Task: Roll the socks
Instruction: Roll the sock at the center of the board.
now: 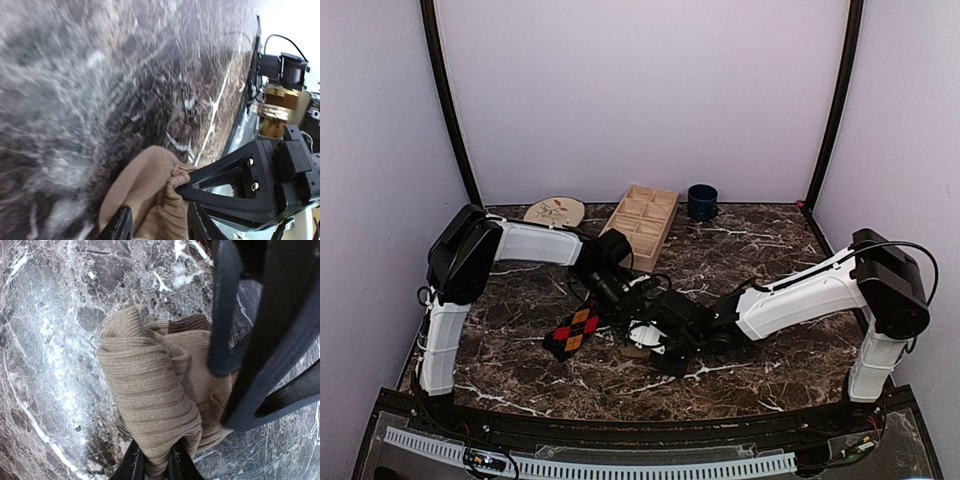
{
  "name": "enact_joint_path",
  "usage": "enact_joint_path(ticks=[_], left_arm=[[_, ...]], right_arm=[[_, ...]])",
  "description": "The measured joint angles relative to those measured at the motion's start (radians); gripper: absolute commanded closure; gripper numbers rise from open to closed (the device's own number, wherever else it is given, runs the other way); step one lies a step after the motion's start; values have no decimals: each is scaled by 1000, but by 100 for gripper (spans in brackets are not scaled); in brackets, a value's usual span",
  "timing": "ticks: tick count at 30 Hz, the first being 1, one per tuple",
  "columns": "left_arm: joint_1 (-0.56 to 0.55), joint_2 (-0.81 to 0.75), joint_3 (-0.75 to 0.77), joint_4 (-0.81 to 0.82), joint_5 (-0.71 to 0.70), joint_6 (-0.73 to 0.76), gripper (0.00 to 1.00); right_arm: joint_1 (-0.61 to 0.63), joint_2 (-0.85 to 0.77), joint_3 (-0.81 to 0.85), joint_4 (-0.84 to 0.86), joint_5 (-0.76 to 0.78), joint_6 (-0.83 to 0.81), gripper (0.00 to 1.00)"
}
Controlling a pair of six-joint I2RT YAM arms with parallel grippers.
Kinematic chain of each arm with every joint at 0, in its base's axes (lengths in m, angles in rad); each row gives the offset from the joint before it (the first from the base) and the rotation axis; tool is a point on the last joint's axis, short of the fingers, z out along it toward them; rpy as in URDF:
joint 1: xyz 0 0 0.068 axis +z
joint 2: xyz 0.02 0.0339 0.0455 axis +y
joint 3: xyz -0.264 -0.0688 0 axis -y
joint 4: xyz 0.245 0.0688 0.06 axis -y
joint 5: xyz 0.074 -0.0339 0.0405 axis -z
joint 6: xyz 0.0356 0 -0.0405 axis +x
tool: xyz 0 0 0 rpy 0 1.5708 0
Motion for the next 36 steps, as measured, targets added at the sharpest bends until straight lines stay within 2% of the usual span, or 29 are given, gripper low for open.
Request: enact_joint_path(ticks=[10,14,20,29,36], left_arm=[[6,-57,-33,133,-180,-109,59],[6,-135,-96,177,-282,-143,59],[6,-330,-256,267,-453,-199,59],[-6,-596,-571,428,-663,-270,61],[-119,-688,-668,515,-775,-269,62]], right_arm=[[1,-19,-6,-45,-26,7,86],[1,-20,6,-75,-45,10,86],[1,-8,68,-194,-105,13,86],[-20,90,268,-388,-235,22,86],[-59,201,420,-519,-365,41,86]])
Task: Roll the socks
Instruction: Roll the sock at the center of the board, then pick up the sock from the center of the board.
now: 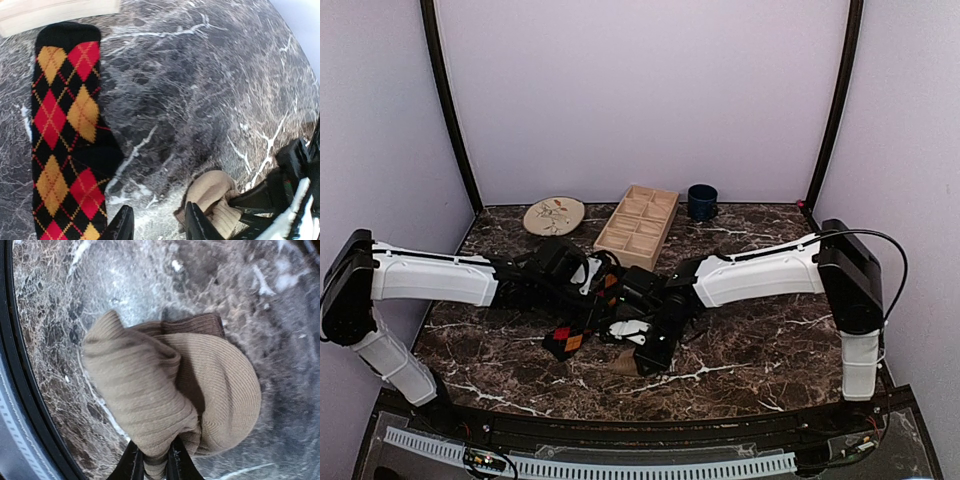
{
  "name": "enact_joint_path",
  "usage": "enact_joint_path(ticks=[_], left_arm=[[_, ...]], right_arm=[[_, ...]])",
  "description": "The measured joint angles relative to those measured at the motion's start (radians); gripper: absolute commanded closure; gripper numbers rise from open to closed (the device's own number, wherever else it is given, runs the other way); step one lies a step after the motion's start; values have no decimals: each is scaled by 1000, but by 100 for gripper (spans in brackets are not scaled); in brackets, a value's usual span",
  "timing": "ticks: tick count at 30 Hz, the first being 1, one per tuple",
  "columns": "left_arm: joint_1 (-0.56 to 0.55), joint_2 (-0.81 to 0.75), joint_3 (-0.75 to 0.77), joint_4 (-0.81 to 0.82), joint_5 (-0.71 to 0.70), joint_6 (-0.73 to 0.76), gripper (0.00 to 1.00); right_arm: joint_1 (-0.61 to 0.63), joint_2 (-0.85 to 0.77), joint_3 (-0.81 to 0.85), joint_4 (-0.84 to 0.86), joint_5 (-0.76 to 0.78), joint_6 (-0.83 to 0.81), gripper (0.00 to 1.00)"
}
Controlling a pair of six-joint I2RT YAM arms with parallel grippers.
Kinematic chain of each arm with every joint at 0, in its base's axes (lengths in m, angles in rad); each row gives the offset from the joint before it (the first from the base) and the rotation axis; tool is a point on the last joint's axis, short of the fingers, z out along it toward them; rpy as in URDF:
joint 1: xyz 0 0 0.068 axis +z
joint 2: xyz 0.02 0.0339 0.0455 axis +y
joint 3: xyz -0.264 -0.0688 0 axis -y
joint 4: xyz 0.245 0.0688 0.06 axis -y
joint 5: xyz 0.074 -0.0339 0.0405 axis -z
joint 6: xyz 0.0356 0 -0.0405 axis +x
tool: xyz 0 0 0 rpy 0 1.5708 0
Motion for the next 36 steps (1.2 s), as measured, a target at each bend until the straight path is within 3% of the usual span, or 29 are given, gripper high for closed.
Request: enact_joint_path(ticks=[18,36], left_arm=[[-174,-296,-252,142,-211,-24,64],[-339,-238,-270,262,-180,135,72]], right_arm=[[-47,101,104,-117,-245,42,86],[-134,259,265,-249,-510,57,86]])
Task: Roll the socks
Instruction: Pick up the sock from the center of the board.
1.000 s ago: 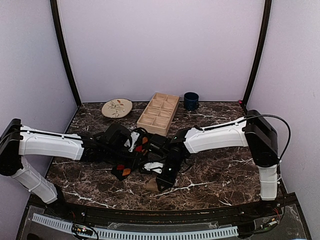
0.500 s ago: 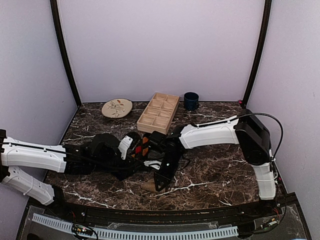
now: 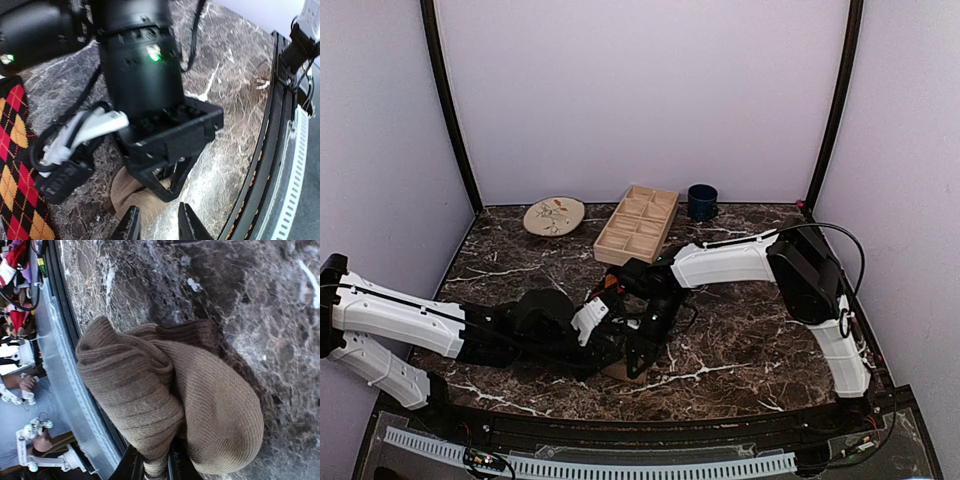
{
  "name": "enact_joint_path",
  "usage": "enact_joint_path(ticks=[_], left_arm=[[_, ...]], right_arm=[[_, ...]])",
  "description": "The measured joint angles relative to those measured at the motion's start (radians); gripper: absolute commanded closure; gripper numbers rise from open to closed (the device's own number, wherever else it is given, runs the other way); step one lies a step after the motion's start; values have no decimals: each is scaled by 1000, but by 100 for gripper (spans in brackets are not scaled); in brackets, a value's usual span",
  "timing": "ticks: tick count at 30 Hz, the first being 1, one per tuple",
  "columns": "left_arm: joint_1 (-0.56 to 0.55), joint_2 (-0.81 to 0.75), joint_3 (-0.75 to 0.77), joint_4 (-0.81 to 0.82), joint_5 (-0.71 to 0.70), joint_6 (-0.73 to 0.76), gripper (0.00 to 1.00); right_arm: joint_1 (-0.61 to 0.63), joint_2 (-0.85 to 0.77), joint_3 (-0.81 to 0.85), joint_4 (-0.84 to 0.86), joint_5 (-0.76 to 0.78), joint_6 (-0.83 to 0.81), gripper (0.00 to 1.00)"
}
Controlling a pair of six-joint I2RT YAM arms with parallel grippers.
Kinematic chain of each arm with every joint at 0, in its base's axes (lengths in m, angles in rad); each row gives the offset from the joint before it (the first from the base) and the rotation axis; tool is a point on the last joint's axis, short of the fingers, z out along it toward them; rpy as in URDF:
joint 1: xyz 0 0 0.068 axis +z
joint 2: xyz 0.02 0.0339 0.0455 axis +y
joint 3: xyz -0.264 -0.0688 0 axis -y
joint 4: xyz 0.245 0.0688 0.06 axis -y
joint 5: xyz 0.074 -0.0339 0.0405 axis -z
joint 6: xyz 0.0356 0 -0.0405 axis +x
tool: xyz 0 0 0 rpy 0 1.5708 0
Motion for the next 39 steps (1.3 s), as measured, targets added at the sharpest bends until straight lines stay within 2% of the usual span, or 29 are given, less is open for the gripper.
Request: enact_joint_path(ticks=[10,15,20,30,39], left_arm=[[-43,86,0,-3,-33,51,73],[-55,86,1,-16,-73,72,64],[-76,98,28,-74,-98,110,60],[-104,120,63,-161,-141,183,59],[-116,120,62,-168,-131,251,60]], right_arm=[[-22,30,-3,24,-130,61,87],[-25,60,-3,36,-195,80,88],[-30,76,-5,49,-244,95,89],[-45,78,-41,86,-302,111,89],[-56,81,-61,104,-336,124,90]])
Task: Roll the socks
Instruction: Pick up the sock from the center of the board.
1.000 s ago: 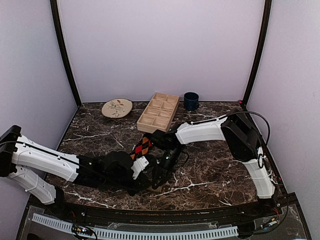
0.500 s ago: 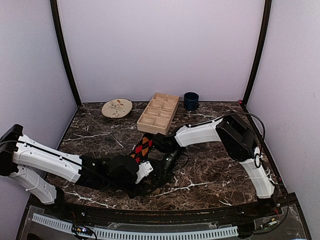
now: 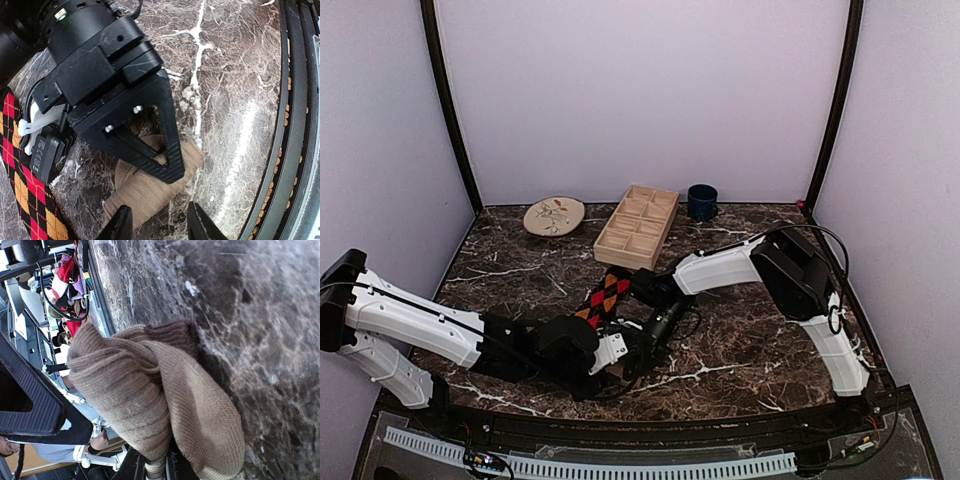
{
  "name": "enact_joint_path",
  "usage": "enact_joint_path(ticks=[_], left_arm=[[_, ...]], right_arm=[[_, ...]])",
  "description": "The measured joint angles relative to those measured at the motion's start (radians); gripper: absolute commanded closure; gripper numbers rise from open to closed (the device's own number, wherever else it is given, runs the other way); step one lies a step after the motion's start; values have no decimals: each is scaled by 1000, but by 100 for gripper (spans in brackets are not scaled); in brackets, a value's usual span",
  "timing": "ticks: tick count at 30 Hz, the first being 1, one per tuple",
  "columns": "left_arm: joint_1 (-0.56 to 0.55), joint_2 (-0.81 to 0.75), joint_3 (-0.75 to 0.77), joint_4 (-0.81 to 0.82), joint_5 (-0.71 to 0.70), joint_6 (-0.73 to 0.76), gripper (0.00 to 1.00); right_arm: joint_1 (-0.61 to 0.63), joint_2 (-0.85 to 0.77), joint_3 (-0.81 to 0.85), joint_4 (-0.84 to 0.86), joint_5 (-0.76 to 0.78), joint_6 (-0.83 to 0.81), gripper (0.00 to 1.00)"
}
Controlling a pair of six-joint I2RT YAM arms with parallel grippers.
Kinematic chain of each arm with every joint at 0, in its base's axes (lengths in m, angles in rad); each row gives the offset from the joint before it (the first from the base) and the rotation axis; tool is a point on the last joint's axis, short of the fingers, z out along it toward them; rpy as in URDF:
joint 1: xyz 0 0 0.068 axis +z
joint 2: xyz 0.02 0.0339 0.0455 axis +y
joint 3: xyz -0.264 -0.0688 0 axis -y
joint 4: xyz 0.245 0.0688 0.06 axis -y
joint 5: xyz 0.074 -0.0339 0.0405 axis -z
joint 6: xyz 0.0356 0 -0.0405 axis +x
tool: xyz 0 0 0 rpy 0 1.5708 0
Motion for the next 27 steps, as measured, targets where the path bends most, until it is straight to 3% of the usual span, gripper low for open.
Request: enact_joint_path(ticks=[27], left_arm=[[-37,95,-16,85,-149,281,63]], right_arm=[[-9,5,-18,26,-38,28,90]])
